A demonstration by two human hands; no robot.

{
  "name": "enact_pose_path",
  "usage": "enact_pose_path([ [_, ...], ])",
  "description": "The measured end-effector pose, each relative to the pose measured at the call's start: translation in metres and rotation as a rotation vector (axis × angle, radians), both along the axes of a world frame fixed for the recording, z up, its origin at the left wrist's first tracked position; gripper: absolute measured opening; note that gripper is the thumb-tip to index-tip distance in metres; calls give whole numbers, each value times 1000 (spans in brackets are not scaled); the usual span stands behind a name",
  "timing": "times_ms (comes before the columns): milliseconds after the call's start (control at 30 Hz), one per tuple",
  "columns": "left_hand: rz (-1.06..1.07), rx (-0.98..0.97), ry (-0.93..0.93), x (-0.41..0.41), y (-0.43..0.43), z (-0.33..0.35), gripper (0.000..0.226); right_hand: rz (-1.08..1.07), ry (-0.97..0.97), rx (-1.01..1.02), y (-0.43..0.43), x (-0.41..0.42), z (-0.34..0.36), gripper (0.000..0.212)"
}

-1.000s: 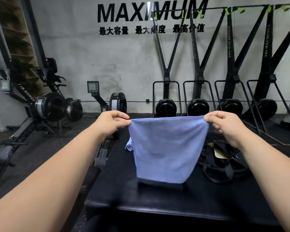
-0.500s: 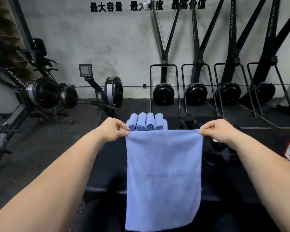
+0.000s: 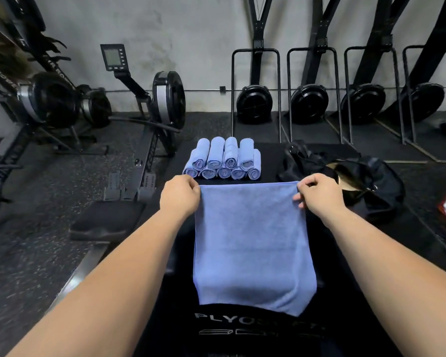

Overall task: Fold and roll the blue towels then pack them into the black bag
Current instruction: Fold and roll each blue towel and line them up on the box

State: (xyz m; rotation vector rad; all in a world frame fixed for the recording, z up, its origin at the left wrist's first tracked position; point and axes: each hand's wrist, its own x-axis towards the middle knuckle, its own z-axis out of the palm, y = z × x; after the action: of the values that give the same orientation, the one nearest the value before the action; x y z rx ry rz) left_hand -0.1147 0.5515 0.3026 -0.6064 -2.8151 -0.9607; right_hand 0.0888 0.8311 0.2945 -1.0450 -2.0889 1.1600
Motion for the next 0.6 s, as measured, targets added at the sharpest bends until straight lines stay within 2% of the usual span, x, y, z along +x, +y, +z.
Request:
enact_pose_path([
  [100,31,233,-183,0,14,-11,25,-51,122,-152,-1,-12,-9,7],
  [200,13,408,-260,-1,29,-24,20,-29,117,-154,6,-23,-27,9],
  [233,-29,379,-247,-5,31,-32,21,-6,90,-138,9,-27,-35,9],
  [300,-155,246,-291,-11,37,-47,50,60,4,-119,11,-33,-49,18],
  [367,-310,130,-411,-6,41,-63,84,186,-132,-137,7,-38,-62,47],
  [400,-368,46,-422,2,42,-69,90,260,-210,-134,2,-40,-69,66],
  [467,-435,-147,-306,16,42,-93,84,365,-384,-1,-10,-42,-87,81],
  [533,-467,-333,-98,29,41,-115,79,397,-521,268,-21,-42,-109,80],
  [600,-444,-457,7,34,39,-131,80,413,-628,447,-32,-39,-122,82],
])
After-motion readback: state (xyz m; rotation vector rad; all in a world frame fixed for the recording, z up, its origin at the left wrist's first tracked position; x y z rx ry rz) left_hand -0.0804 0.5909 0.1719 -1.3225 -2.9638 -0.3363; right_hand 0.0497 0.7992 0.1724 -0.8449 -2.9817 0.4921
